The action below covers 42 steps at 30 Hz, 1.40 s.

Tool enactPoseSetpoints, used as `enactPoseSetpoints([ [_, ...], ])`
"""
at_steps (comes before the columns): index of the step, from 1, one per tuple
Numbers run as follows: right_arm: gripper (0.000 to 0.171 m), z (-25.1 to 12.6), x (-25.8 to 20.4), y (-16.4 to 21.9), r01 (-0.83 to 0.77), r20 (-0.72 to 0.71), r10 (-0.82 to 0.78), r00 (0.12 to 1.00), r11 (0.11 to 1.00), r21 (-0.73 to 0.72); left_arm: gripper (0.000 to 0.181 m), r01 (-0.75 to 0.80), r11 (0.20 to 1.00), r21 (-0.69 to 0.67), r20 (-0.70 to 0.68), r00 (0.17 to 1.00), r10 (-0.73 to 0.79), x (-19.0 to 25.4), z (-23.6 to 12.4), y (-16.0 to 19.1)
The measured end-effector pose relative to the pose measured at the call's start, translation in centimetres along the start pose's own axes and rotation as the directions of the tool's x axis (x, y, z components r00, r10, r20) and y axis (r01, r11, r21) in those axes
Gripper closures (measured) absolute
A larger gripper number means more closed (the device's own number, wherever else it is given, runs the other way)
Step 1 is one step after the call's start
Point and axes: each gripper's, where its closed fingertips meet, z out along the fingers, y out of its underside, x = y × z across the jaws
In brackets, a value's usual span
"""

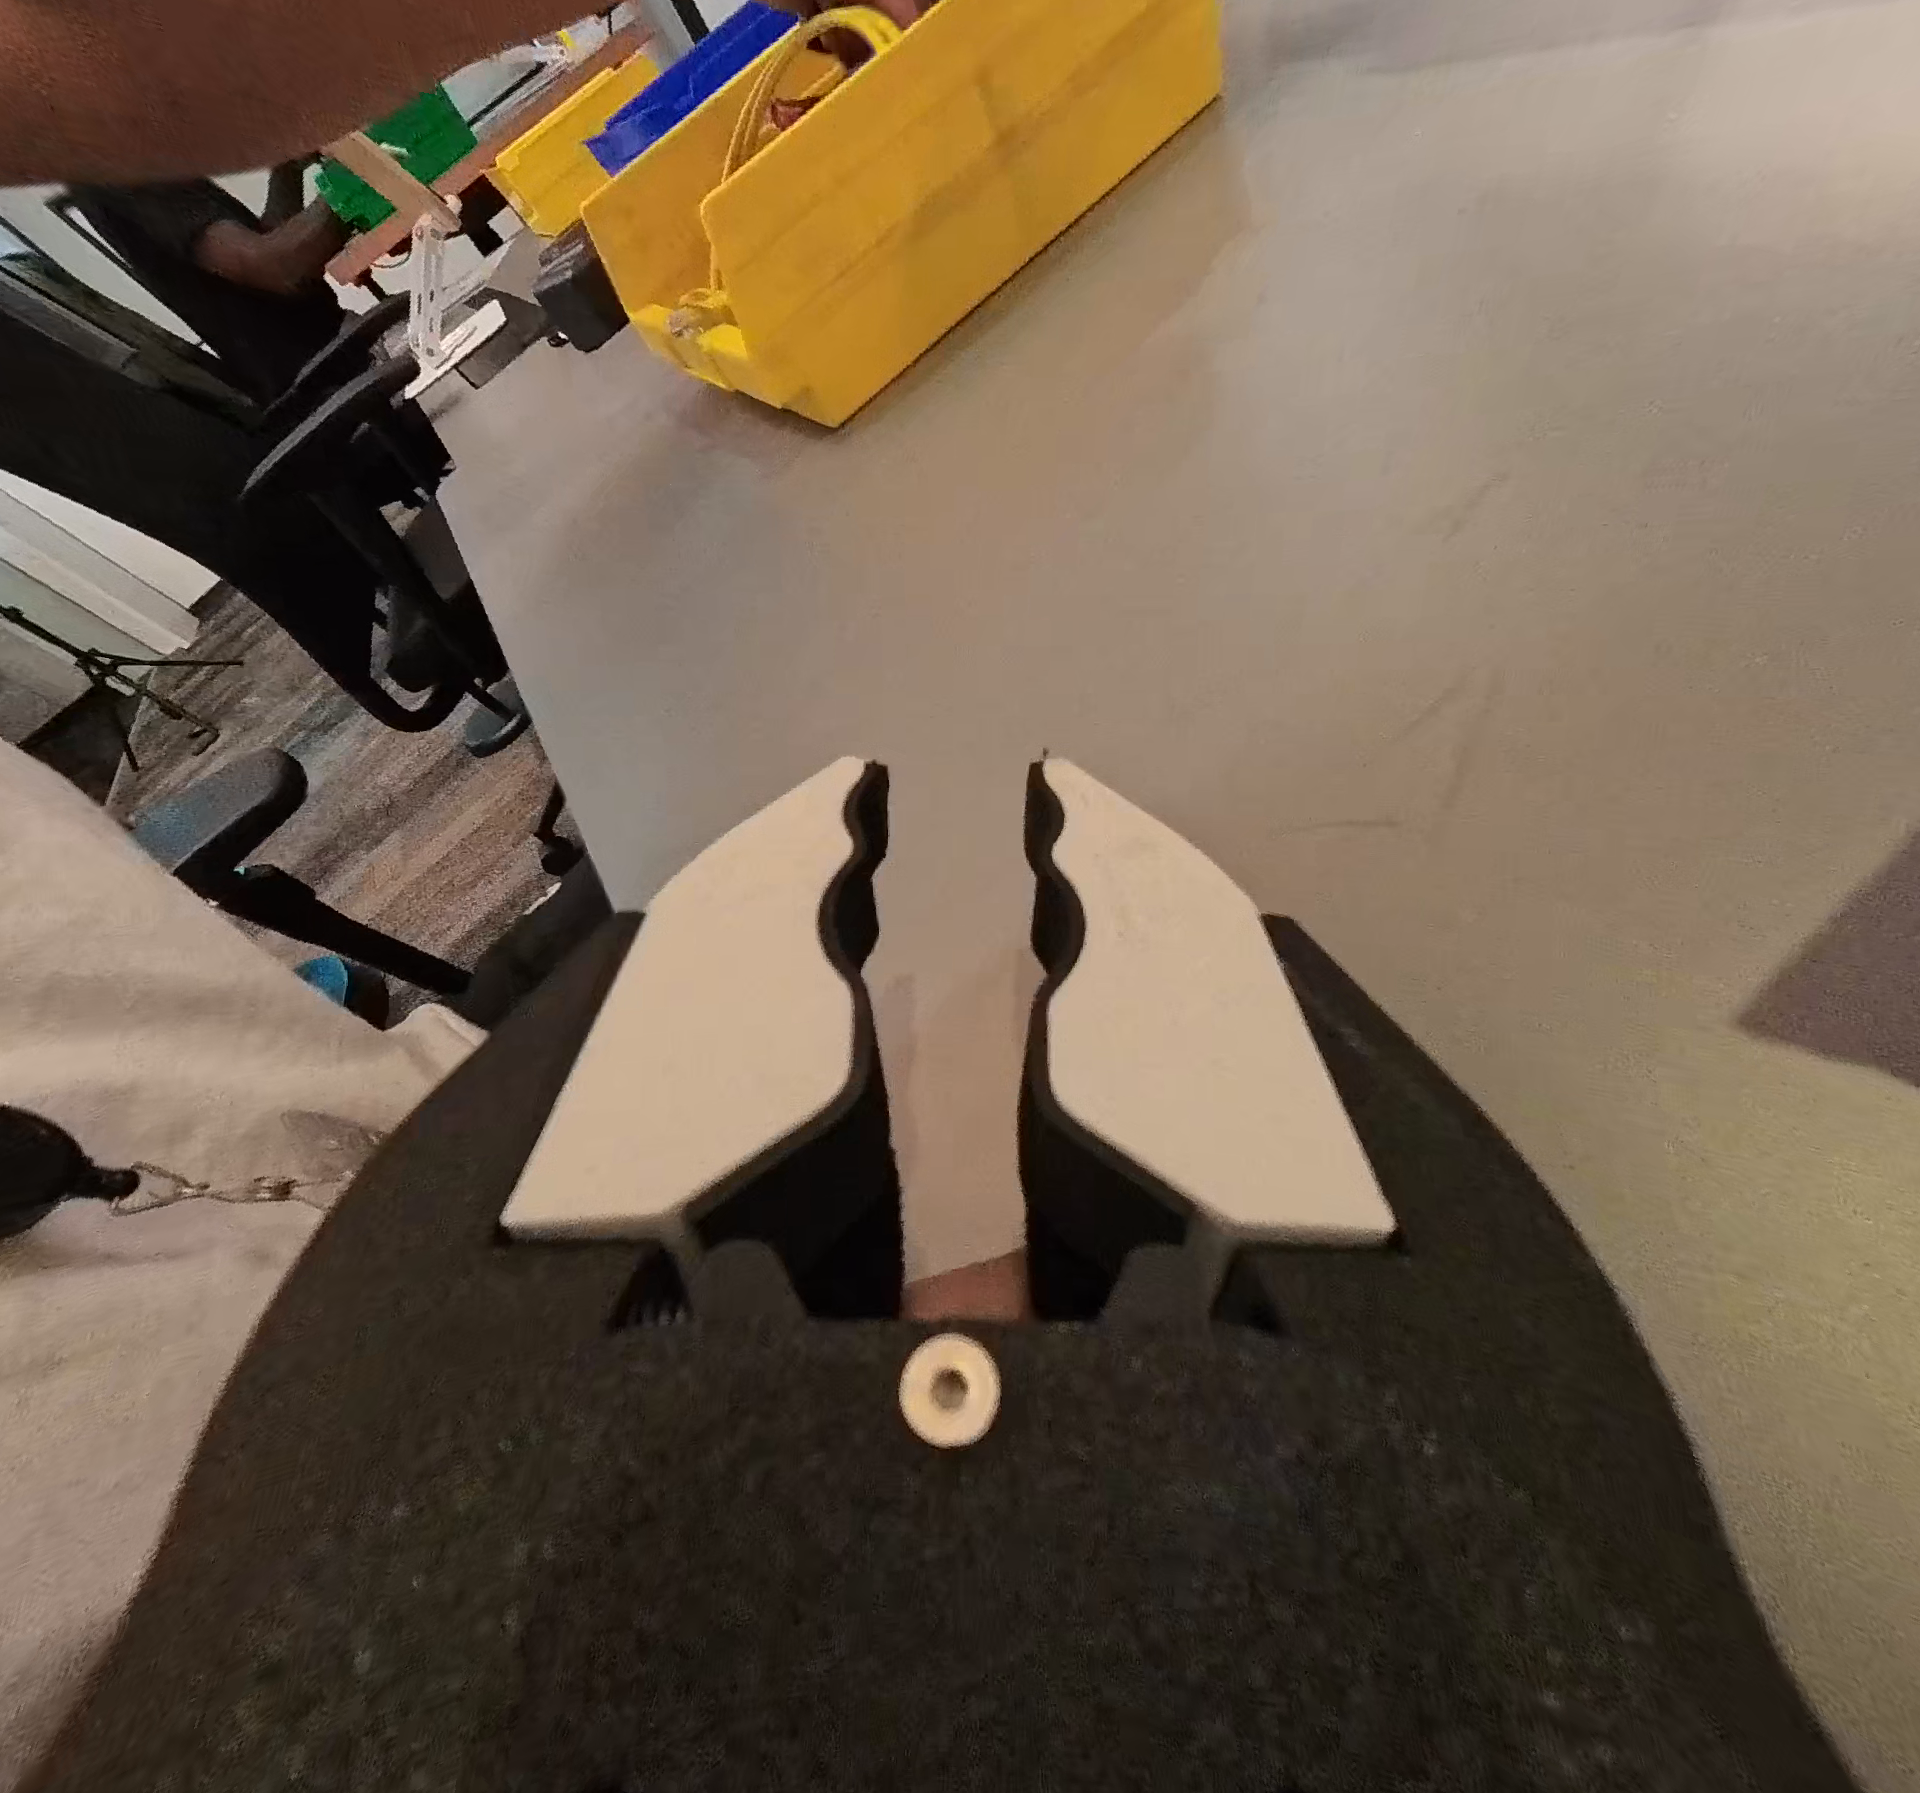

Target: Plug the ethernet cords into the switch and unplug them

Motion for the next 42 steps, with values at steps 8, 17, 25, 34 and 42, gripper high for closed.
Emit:
enactPoseSetpoints([
  [8,0.145,-0.4,0.3,-0.2,0.011,-0.029,-0.01,1.0,1.0,0.024,0.118,-0.127,0.875,0.466,0.406,0.91,-0.084,-1.3,-13.0,-5.1],
  [17,0.124,3.6,0.3,-9.8,0.14,-0.09,-0.126,0.988,0.977,0.161,0.118,-0.641,0.643,0.419,0.848,0.529,-0.026,16.3,-22.0,-12.7],
  [25,0.117,7.6,-1.1,-13.5,0.234,-0.048,-0.23,0.972,0.964,0.129,0.118,-0.832,0.528,0.17,0.936,0.305,0.178,27.5,-16.9,-16.3],
  [34,0.146,6.8,3.5,-10.8,0.47,-0.297,-0.472,0.83,0.879,-0.083,0.123,-0.769,0.511,0.383,0.816,0.541,0.202,30.3,-14.7,-15.0],
  [42,0.146,6.7,-1.0,-8.1,0.812,-0.067,-0.84,0.539,0.539,-0.222,0.131,-0.569,0.554,0.608,0.392,0.822,0.414,32.1,-12.7,-13.3],
])
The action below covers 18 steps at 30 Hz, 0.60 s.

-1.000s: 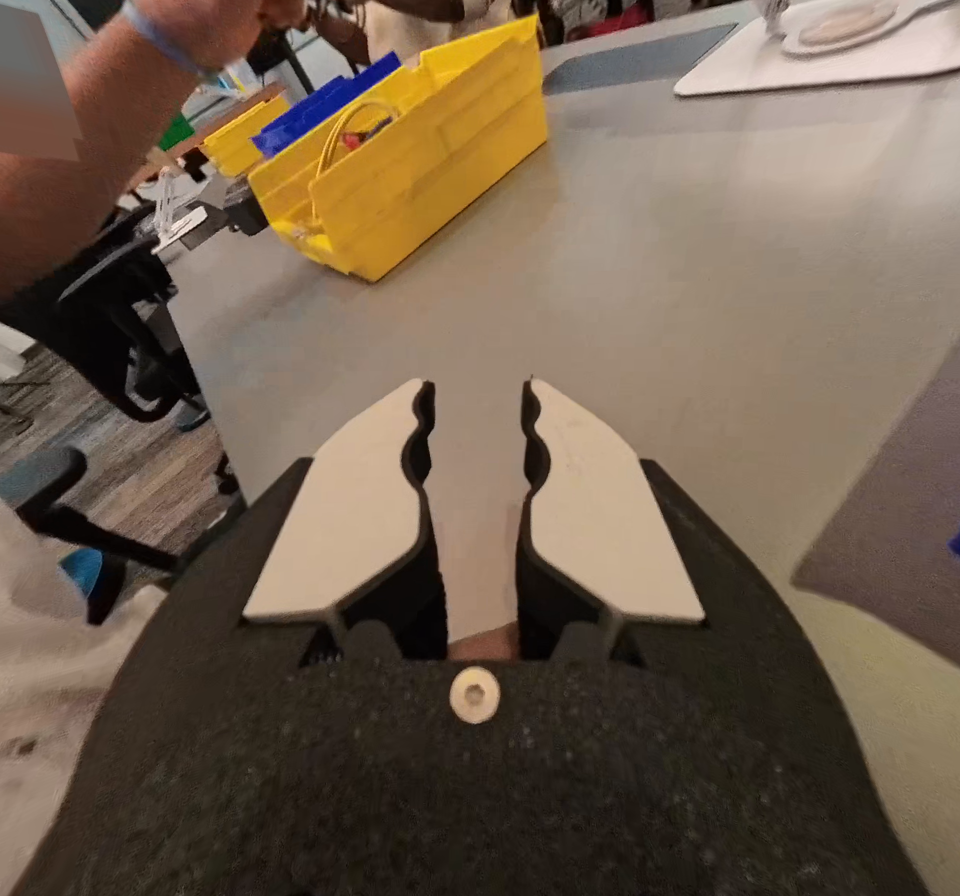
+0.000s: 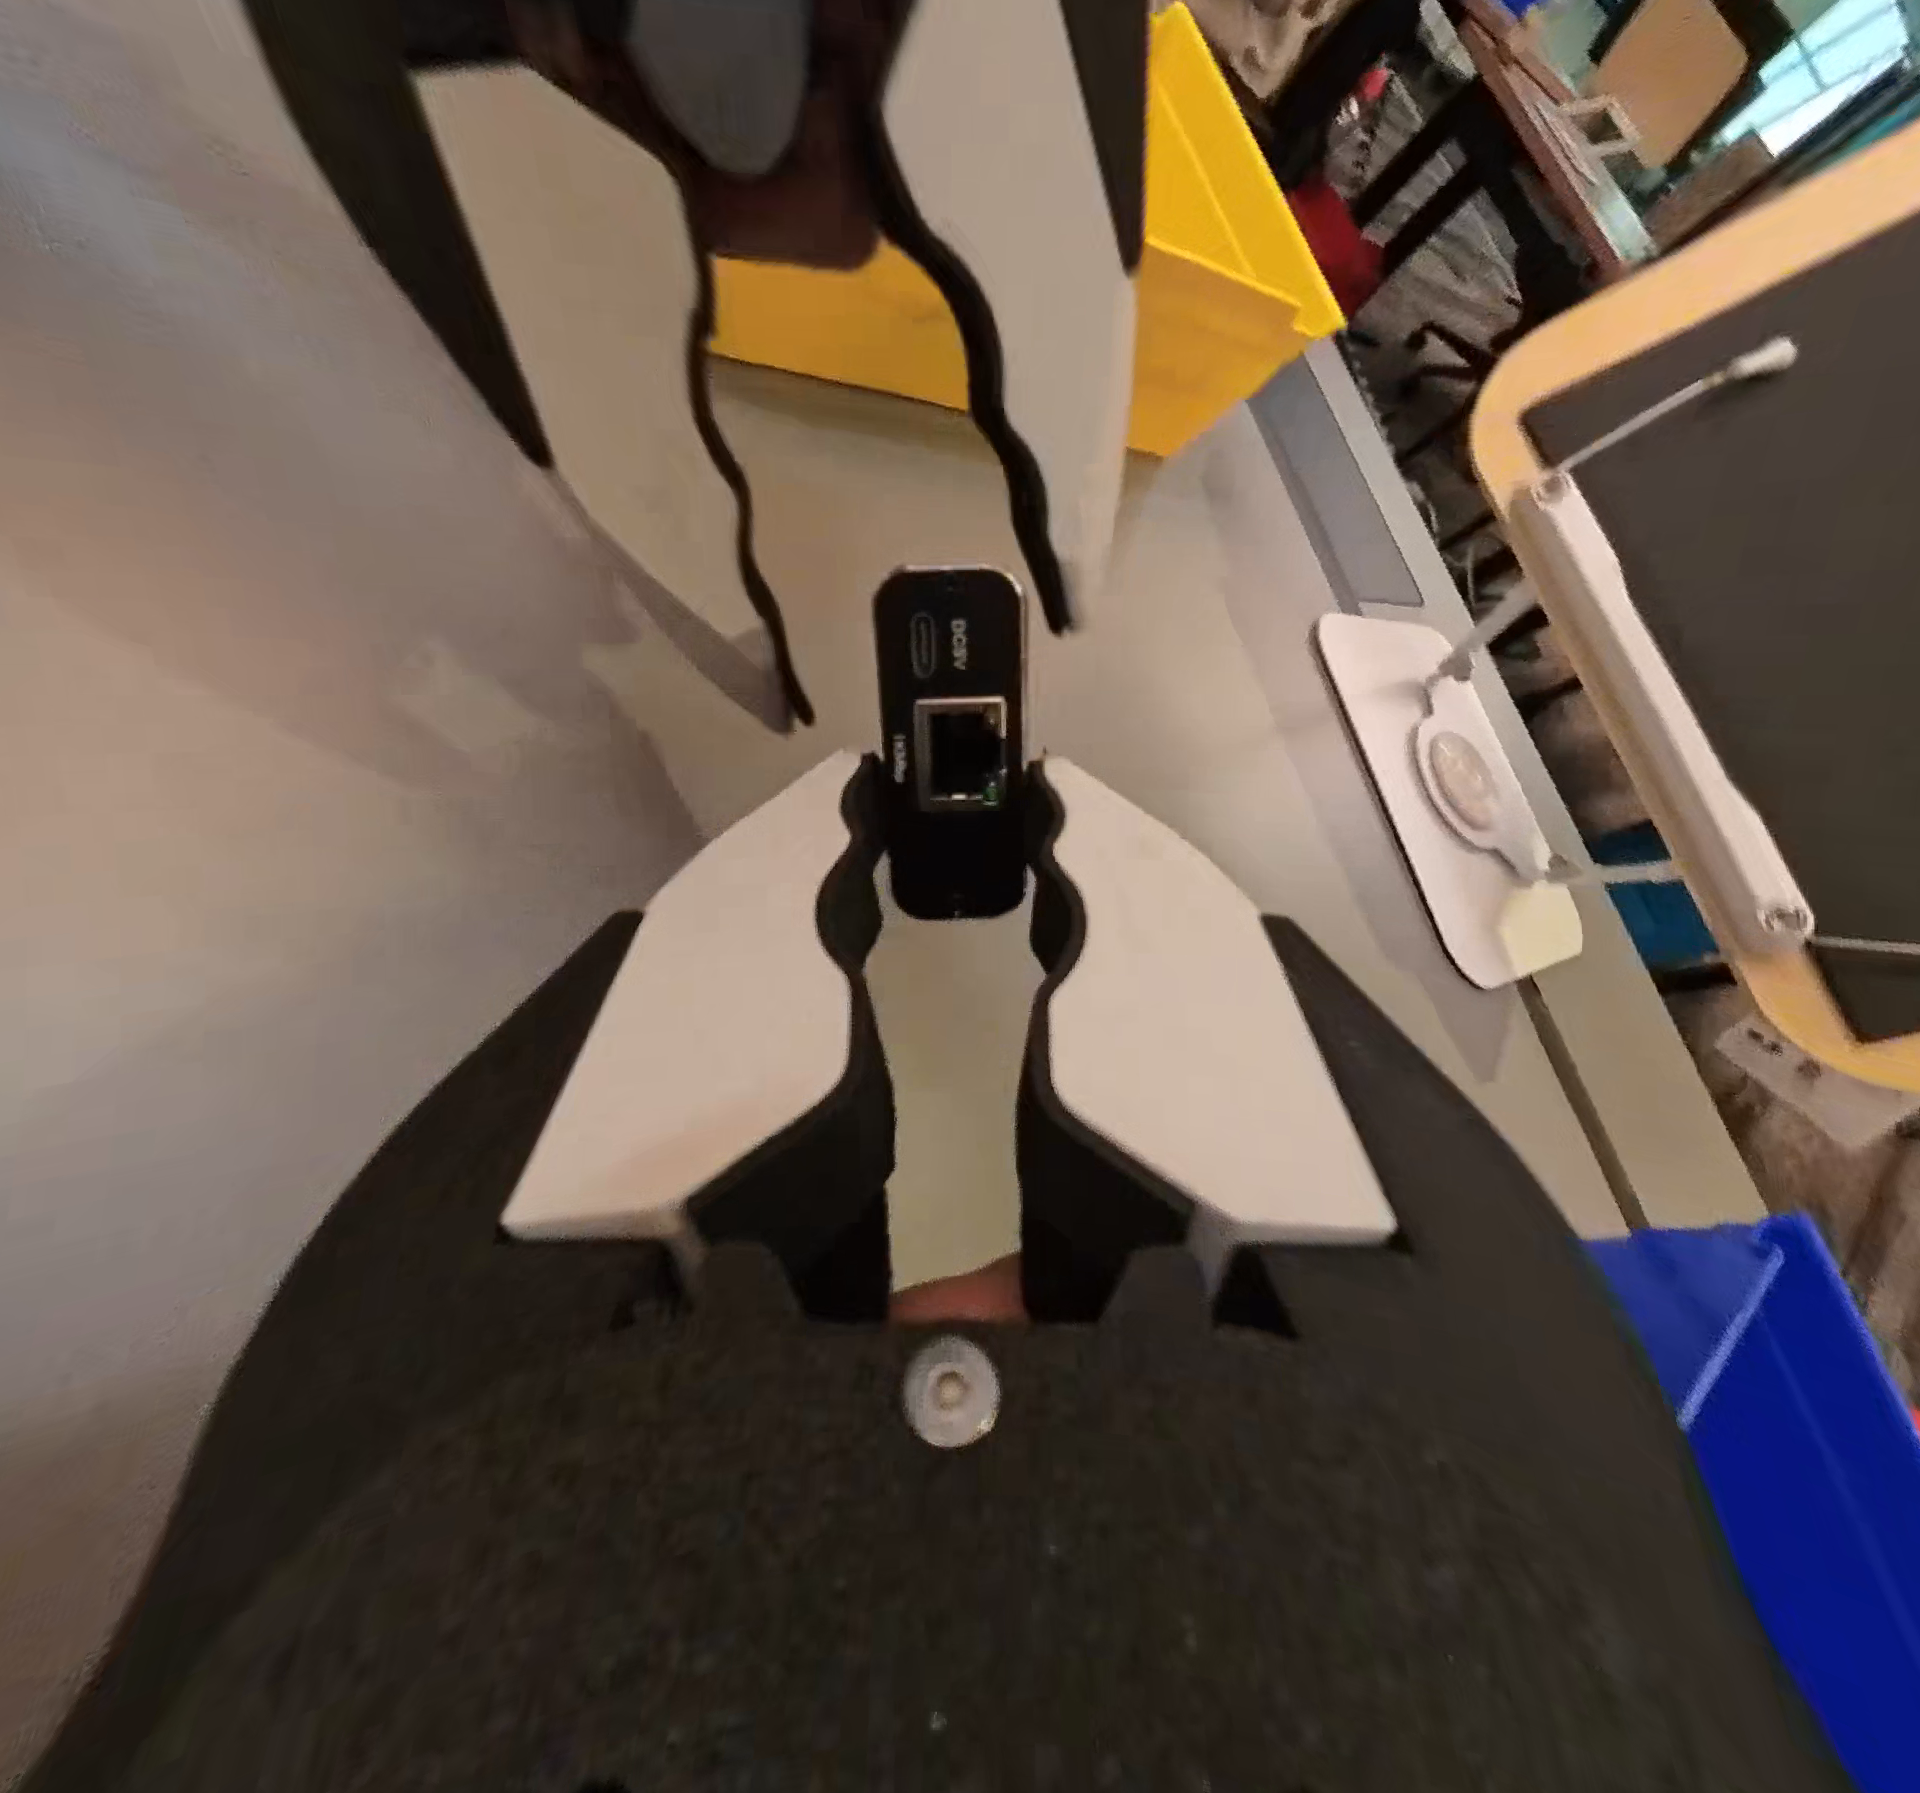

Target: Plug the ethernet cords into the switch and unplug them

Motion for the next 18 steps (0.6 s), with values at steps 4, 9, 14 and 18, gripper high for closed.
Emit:
enactPoseSetpoints([
  [4,0.146,-0.9,-1.9,-2.2,0.135,0.034,-0.135,0.99,0.991,0.021,0.155,-0.068,0.997,0.033,-0.055,0.996,0.07,1.5,0.5,-0.3],
  [9,0.137,-3.1,-2.7,-4.1,-0.143,0.21,0.093,0.973,0.962,0.234,0.155,0.065,0.965,0.255,-0.157,0.987,-0.025,2.3,-0.4,-2.4],
  [14,0.139,-4.3,-2.2,-4.5,-0.25,0.264,0.163,0.951,0.905,0.344,0.155,0.194,0.906,0.375,-0.275,0.957,-0.091,2.7,-1.7,-4.3],
  [18,0.146,-3.3,-3.2,-5.1,-0.166,0.232,0.089,0.969,0.925,0.342,0.155,0.128,0.93,0.344,-0.292,0.956,-0.024,3.5,-1.3,-4.5],
])
